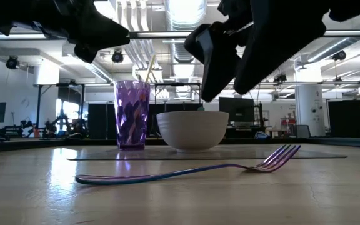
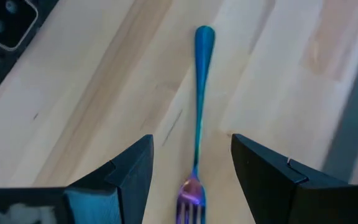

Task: Pick & Place Utensil
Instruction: Put the blue fork into the white bowl on the brown placemat

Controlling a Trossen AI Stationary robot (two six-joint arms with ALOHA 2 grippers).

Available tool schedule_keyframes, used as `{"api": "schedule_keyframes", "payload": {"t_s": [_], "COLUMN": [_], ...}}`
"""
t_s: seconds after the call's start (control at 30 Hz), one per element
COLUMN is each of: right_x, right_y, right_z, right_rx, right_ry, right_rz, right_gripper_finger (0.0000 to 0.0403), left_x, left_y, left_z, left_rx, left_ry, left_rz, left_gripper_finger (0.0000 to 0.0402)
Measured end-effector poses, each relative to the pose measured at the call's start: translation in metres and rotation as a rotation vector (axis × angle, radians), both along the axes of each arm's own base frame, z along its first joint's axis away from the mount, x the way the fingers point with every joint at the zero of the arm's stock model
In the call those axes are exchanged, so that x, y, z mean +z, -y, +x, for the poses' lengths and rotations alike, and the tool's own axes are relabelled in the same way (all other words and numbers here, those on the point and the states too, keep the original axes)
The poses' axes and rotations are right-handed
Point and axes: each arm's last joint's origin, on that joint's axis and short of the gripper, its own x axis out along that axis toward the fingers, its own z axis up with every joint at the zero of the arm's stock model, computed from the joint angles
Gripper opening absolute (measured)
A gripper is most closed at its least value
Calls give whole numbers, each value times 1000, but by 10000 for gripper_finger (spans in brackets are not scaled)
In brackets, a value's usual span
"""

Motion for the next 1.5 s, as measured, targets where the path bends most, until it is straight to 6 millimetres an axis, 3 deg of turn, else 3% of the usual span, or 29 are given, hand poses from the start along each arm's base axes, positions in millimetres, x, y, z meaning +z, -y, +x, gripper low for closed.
{"api": "schedule_keyframes", "payload": {"t_s": [0.43, 0.77, 1.23, 1.5], "right_x": [-28, -42, -56, -67], "right_y": [-7, 10, 13, 17], "right_z": [12, 13, 8, 1], "right_rx": [40, -28, -63, -119], "right_ry": [-16, -35, -21, -55], "right_rz": [63, 6, 37, 55], "right_gripper_finger": [210, 210, 209, 173], "left_x": [-14, -22, -22, -22], "left_y": [1, 3, 3, 3], "left_z": [3, 7, 7, 8], "left_rx": [12, 14, 17, 17], "left_ry": [-81, -123, -123, -122], "left_rz": [-75, -124, -127, -126], "left_gripper_finger": [110, 110, 110, 110]}}
